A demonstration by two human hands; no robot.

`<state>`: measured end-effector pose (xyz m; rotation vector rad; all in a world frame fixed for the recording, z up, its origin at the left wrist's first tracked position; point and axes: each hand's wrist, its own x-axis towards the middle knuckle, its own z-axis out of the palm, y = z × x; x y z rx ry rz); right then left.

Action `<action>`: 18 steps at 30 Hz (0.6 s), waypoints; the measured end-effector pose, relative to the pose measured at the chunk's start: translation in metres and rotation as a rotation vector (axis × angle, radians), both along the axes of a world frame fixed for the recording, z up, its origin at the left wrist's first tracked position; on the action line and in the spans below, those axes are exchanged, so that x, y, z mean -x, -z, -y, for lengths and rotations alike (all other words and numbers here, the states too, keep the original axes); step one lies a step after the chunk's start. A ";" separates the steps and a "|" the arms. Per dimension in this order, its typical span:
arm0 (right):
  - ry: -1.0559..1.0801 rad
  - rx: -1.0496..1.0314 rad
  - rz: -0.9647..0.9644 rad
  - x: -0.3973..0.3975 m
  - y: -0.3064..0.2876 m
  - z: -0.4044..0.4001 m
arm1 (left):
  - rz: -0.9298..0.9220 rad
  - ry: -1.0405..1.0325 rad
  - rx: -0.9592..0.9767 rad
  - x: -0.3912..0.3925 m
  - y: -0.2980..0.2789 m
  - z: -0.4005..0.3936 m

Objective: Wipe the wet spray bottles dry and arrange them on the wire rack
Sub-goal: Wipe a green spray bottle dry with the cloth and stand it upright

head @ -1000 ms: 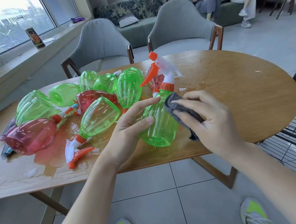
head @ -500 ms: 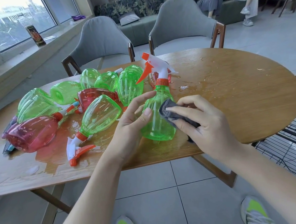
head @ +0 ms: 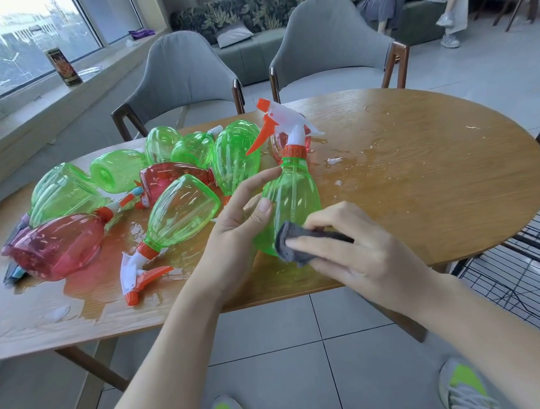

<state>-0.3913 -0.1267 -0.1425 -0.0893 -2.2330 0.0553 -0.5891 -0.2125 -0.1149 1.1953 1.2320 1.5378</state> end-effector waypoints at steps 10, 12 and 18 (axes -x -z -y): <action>0.202 0.284 -0.271 0.003 -0.022 -0.023 | -0.087 0.085 -0.030 0.006 0.004 0.004; 0.212 0.356 -0.293 0.003 -0.017 -0.019 | -0.023 0.088 -0.032 0.008 0.004 0.004; 0.126 0.356 -0.232 -0.001 -0.010 -0.011 | -0.052 0.056 -0.019 0.003 0.001 0.005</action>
